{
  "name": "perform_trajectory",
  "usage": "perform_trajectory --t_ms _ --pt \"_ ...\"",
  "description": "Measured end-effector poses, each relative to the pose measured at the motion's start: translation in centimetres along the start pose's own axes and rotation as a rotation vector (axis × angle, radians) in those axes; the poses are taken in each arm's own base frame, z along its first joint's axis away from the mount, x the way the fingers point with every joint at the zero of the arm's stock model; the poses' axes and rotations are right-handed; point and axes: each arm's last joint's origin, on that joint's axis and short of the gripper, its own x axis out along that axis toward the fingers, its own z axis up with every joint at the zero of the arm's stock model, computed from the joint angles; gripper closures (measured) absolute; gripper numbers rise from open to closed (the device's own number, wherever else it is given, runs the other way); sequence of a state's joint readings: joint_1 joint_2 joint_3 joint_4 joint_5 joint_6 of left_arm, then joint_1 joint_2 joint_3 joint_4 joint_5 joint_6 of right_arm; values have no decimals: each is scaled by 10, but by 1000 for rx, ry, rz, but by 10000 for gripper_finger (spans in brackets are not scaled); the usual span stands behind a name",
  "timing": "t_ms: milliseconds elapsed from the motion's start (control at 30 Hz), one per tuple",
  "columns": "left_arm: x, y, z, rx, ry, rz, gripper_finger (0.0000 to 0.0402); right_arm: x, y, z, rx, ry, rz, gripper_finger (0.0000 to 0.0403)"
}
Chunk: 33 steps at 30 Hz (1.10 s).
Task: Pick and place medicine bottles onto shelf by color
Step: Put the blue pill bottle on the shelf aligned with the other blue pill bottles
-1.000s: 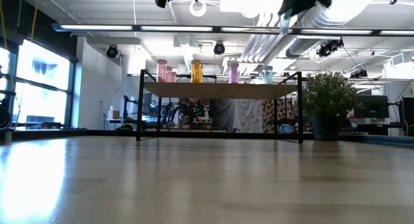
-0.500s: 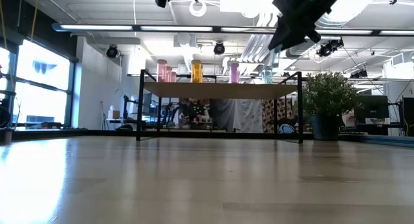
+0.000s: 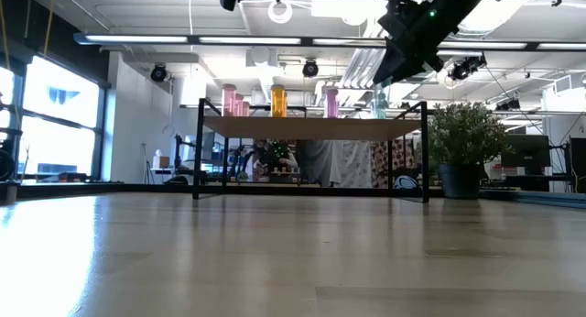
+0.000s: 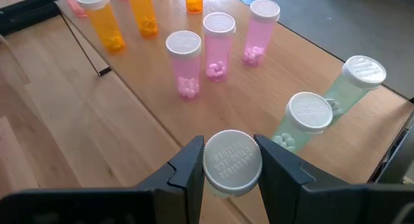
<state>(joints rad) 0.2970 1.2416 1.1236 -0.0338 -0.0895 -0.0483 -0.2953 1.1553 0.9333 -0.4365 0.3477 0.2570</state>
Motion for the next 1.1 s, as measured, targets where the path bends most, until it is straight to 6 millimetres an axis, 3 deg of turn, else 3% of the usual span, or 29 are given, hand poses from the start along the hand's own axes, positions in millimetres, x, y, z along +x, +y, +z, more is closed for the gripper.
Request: perform_trajectory --t_ms 500,1100 --pt "0 0 -1 18 9 5 141 8 -11 -1 -62 38 -39 295" --pt "0 0 -2 19 23 13 141 17 -9 -3 -91 64 -40 294"
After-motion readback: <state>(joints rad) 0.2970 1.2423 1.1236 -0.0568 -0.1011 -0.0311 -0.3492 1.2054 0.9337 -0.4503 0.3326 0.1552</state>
